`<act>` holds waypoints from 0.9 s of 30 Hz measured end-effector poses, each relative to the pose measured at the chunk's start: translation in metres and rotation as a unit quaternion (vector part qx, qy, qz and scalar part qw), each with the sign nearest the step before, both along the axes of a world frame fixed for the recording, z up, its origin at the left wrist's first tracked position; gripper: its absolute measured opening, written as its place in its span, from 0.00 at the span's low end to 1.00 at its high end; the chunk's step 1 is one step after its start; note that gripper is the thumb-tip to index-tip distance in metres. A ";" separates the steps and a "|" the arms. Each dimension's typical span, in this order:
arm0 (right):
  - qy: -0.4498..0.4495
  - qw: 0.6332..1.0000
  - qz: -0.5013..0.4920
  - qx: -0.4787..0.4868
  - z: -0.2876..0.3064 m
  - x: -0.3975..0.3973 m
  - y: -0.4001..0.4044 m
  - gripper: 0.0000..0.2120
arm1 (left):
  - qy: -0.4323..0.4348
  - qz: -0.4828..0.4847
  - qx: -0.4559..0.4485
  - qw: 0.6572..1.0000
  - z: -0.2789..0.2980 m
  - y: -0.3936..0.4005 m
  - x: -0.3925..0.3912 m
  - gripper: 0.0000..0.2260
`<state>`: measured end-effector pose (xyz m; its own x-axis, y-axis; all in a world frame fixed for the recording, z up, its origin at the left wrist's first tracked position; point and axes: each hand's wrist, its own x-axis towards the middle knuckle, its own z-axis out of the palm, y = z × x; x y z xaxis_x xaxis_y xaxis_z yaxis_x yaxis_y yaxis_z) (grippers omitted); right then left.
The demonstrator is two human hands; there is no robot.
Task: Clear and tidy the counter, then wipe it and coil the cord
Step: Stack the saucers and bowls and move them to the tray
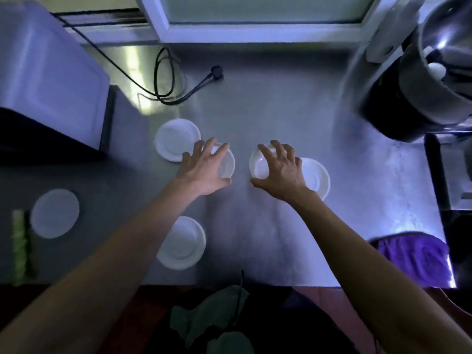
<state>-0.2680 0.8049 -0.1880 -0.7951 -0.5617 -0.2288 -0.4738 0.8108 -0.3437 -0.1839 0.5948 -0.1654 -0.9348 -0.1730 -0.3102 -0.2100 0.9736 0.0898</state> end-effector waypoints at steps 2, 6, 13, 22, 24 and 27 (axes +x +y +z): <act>0.006 1.000 0.024 -0.009 0.000 0.019 -0.014 0.45 | 0.010 0.017 -0.004 1.000 0.001 -0.011 0.028 0.44; 0.012 0.998 0.066 -0.016 0.005 0.058 -0.050 0.45 | 0.018 0.078 0.007 0.997 0.003 -0.037 0.088 0.43; 0.036 0.991 0.125 -0.028 0.020 0.150 -0.106 0.46 | 0.034 0.162 0.027 0.986 0.015 -0.079 0.207 0.42; 0.074 0.971 0.226 -0.028 0.051 0.300 -0.166 0.45 | 0.059 0.251 0.034 0.966 0.038 -0.115 0.387 0.43; 0.084 0.964 0.249 -0.034 0.057 0.333 -0.183 0.45 | 0.065 0.273 0.025 0.959 0.042 -0.126 0.429 0.43; 0.088 0.954 0.282 -0.050 0.062 0.383 -0.210 0.44 | 0.072 0.316 0.014 0.946 0.048 -0.142 0.491 0.42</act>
